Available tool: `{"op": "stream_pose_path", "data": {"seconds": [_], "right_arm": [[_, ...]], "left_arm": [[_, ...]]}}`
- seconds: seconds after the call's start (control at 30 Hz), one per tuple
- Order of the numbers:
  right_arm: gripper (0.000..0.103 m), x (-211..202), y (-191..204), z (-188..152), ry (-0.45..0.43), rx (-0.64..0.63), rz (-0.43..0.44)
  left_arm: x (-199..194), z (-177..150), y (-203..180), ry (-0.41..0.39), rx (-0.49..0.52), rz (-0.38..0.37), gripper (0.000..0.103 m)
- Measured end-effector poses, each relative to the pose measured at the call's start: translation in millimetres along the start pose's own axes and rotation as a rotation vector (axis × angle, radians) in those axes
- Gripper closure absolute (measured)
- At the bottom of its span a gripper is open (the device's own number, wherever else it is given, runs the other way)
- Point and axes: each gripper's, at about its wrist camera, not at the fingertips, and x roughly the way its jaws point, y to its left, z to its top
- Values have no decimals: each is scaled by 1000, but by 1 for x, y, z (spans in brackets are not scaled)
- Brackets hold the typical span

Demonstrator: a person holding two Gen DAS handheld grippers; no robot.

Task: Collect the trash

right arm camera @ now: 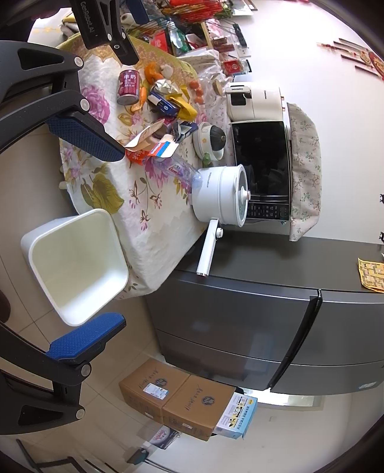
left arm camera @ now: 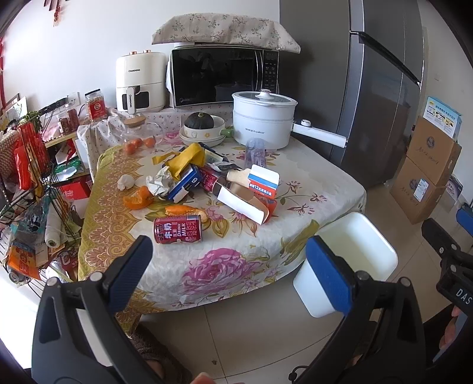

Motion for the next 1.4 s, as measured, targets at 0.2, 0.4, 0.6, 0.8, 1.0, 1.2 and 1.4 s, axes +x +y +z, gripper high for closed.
{"op": "stream_pose_path", "data": {"seconds": [0.2, 0.4, 0.6, 0.8, 1.0, 1.2, 1.4], "right_arm": [[0, 1, 1, -1, 1, 1, -2], [0, 1, 0, -1, 1, 1, -1], [0, 1, 0, -1, 1, 2, -2], [0, 1, 0, -1, 1, 2, -1], [0, 1, 0, -1, 0, 2, -2], [0, 1, 0, -1, 0, 3, -2], [0, 2, -1, 0, -1, 3, -5]], "left_arm": [[-1, 0, 0, -5, -2, 0, 0], [-1, 0, -1, -3, -1, -3, 0], [0, 0, -1, -1, -3, -4, 0], [0, 0, -5, -2, 4, -15, 0], [-1, -1, -5, -5, 5, -19, 0], [-1, -1, -4, -5, 4, -19, 0], [-1, -1, -5, -4, 4, -19, 0]]}}
